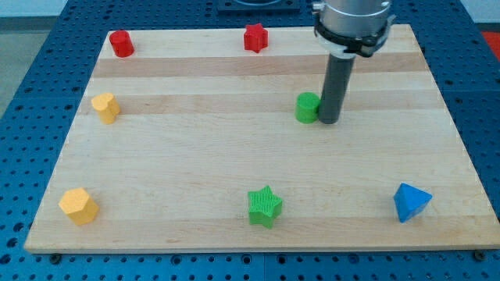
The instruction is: Move the green star below the green circle
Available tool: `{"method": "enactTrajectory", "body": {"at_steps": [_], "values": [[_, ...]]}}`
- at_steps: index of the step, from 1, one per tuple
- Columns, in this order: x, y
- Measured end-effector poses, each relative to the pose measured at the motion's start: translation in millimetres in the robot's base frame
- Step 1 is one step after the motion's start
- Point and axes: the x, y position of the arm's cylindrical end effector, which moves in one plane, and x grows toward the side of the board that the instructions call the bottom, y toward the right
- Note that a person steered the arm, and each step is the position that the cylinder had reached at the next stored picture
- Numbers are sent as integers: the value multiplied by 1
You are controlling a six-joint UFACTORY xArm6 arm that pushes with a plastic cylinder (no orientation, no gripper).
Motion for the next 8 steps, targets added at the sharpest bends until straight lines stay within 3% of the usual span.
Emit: {"method": "enactTrajectory", "body": {"at_steps": [1, 4, 5, 6, 7, 8], "values": [[-18, -36], [13, -52], [12, -86], [2, -173], [19, -218], [84, -219]]}}
